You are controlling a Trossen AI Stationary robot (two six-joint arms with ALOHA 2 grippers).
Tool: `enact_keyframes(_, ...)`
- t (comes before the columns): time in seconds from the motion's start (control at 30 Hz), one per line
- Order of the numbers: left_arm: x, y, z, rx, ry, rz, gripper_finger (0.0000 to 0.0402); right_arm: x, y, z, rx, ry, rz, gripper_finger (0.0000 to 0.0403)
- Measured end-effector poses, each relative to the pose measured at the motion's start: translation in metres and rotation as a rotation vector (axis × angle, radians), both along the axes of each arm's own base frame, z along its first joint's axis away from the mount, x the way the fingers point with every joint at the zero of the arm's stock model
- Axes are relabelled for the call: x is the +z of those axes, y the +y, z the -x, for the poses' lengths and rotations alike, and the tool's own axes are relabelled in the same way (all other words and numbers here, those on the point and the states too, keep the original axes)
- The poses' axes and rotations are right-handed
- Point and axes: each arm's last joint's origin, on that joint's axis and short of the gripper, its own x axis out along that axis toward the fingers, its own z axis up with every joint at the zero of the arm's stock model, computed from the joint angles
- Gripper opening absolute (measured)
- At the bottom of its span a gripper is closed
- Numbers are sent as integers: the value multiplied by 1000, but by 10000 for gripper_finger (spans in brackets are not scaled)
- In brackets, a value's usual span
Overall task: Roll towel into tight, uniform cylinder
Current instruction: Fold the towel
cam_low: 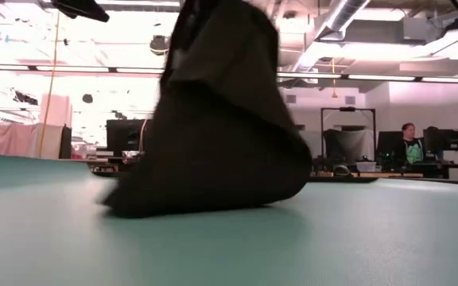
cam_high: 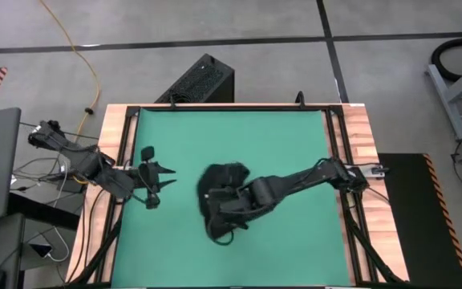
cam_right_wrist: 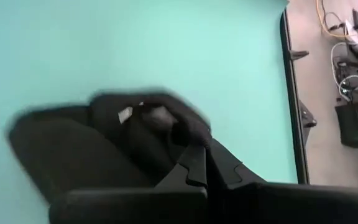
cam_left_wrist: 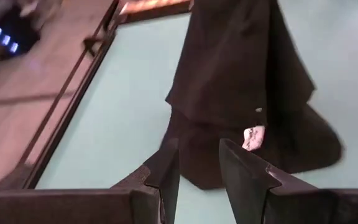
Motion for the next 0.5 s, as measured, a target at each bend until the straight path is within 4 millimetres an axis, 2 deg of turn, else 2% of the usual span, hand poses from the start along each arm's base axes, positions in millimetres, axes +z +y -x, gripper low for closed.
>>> enact_keyframes(0.2,-35,0,-22,-134,-206,-65,105,10,16,14,21,-32,-27,6)
enact_keyframes(0.33,-61,1,-29,-214,-346,4,114,6,19,12,10,-36,-11,6)
enact_keyframes(0.43,-84,-3,-32,-260,-325,48,127,-1,14,8,-9,-26,0,6)
enact_keyframes(0.5,-93,-7,-36,-265,-288,65,136,-3,10,6,-20,-24,2,6)
